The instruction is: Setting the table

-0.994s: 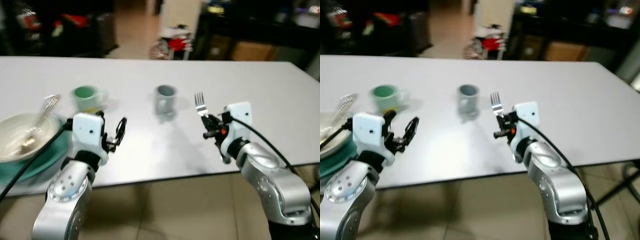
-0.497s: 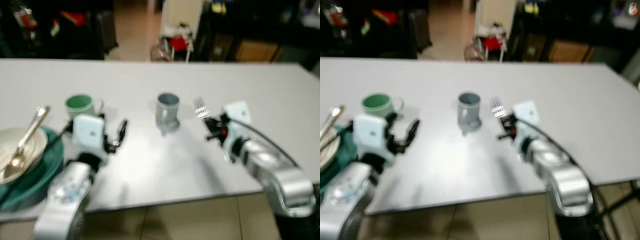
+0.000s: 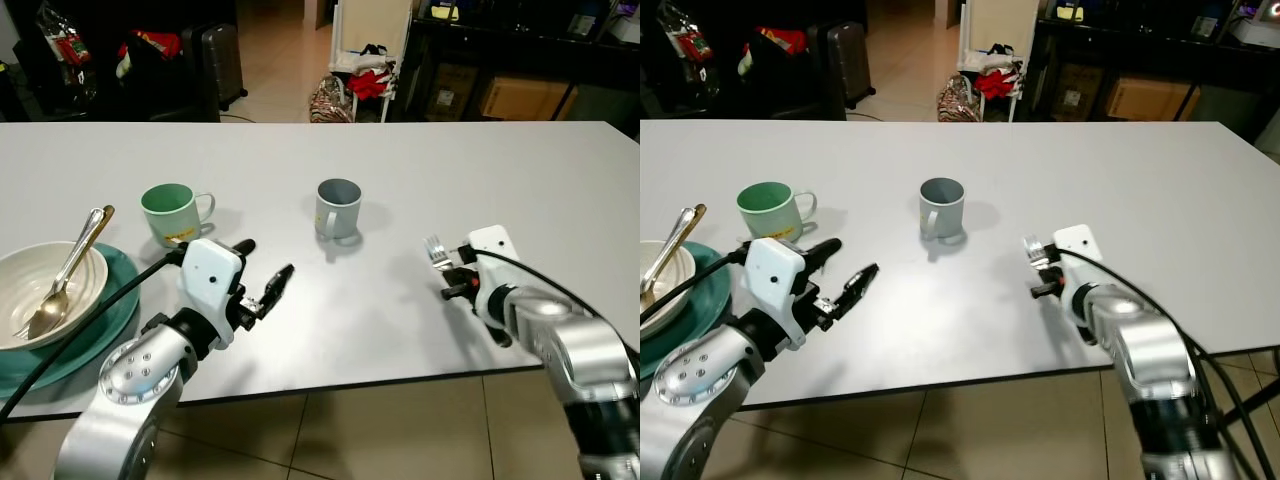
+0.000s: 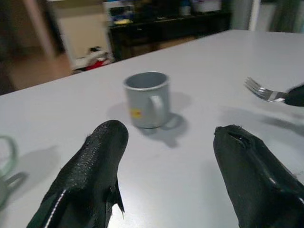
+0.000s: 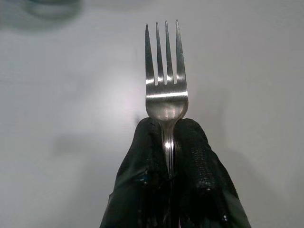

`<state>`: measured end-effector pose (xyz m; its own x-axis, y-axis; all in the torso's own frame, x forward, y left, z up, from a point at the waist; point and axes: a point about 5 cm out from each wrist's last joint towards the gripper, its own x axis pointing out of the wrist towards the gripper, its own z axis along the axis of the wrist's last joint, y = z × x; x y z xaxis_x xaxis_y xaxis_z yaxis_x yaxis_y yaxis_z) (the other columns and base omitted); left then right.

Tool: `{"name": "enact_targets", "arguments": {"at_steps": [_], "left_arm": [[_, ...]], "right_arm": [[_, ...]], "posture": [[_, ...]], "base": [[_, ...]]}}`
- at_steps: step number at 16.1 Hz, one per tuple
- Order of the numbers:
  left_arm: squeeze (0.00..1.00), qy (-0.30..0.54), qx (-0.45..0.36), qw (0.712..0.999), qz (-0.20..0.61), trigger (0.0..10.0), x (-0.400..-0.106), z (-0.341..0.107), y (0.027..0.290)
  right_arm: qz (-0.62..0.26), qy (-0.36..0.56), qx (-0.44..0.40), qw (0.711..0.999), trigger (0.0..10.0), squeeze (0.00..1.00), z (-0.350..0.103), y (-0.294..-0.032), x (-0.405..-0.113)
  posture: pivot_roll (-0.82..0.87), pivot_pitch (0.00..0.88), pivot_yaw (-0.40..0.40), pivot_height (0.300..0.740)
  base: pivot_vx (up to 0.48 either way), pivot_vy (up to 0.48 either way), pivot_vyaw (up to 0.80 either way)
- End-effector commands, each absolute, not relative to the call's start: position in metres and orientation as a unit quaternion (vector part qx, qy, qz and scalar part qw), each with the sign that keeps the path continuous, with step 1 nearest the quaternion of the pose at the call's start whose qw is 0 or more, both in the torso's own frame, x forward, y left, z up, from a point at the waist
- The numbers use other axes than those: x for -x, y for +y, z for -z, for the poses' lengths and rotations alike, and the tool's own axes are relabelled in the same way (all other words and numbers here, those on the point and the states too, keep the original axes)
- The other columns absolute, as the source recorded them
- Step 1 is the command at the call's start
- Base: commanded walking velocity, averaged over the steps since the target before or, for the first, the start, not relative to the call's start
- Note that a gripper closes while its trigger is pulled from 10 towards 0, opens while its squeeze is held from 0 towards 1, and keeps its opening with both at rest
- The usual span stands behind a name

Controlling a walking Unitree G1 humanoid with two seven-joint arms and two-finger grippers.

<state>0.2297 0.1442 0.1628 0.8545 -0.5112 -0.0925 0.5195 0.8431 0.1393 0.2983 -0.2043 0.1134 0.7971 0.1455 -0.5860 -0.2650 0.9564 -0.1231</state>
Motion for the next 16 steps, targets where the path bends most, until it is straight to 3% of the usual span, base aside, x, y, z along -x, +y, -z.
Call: {"name": "enact_targets", "arguments": {"at_steps": [1,8,16], "left_arm": [[0.00,0.031,-0.081,0.955,0.284,10.0,-0.231,-0.163,0.143],[0.00,0.044,-0.087,0.935,0.341,10.0,-0.228,-0.161,0.139],[0.00,0.074,-0.091,0.913,0.391,10.0,-0.221,-0.157,0.141]], "right_arm": [[-0.104,0.291,0.108,0.945,10.0,0.00,-0.117,-0.209,-0.303],[-0.123,0.279,0.063,0.950,10.0,0.00,-0.098,-0.213,-0.309],[-0.120,0.283,0.067,0.949,10.0,0.00,-0.081,-0.219,-0.319]], "posture": [[-0.06,0.000,-0.022,0.740],[-0.05,0.000,-0.007,0.740],[-0.04,0.000,-0.013,0.740]], "base": [[0.000,0.000,0.00],[0.000,0.000,0.00],[0.000,0.000,0.00]]}}
